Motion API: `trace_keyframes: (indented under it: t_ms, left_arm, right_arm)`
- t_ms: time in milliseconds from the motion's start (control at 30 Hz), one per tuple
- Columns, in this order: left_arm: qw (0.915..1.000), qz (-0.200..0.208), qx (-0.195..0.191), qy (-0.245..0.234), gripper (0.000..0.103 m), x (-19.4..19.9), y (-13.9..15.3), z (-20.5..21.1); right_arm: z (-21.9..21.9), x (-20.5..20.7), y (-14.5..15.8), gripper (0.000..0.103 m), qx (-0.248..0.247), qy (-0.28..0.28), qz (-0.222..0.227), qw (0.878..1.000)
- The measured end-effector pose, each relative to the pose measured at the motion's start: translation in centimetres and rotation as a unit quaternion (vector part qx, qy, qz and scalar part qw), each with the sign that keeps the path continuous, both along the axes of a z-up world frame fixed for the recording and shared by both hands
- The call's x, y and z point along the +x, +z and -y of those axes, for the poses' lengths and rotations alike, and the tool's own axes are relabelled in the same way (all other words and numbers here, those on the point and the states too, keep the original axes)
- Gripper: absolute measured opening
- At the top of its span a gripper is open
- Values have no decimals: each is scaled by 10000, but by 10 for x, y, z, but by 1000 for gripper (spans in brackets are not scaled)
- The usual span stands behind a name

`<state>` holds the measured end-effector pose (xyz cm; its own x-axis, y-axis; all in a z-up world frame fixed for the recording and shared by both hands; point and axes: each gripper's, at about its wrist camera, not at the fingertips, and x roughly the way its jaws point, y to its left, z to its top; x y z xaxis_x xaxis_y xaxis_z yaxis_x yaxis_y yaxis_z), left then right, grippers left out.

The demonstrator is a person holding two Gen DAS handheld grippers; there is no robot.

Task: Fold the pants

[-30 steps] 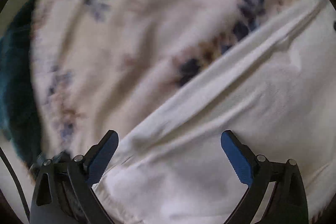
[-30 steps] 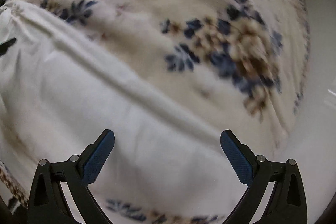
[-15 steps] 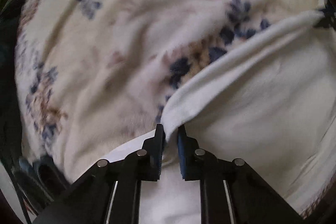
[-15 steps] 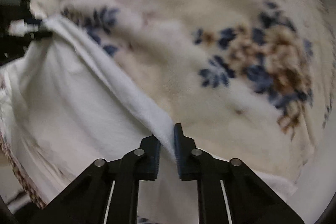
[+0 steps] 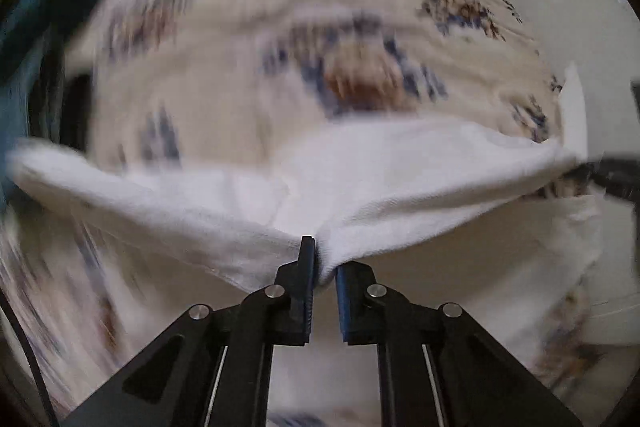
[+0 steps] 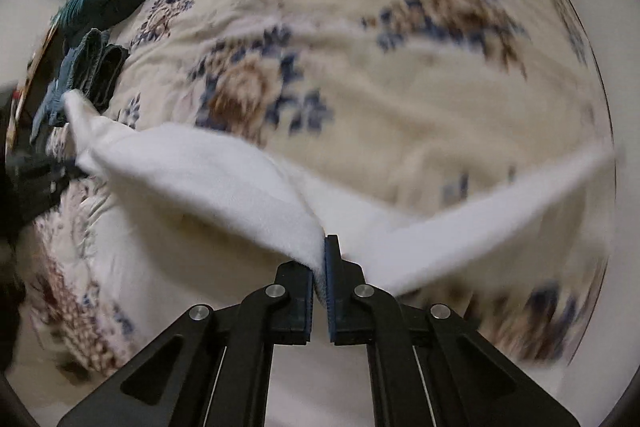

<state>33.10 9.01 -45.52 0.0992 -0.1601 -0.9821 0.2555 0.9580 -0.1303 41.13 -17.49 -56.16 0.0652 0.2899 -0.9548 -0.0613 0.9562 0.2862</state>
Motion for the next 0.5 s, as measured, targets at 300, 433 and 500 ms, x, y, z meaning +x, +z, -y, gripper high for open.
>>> trace_keyframes:
  t_ms: [300, 433, 500]
  left_arm:
    - [9828, -1144, -133, 1447, 12, -88, -77, -16]
    - [9874, -718, 25, 1408, 15, -108, -48, -7]
    - [9873, -629, 40, 1457, 24, -118, -34, -7]
  right_arm:
    - [4, -111, -77, 8, 256, -1227, -1105, 9859]
    - [4, -115, -90, 13, 233, -1494, -1356, 9792]
    - [6, -116, -78, 14, 264, -1582, -1327, 9781]
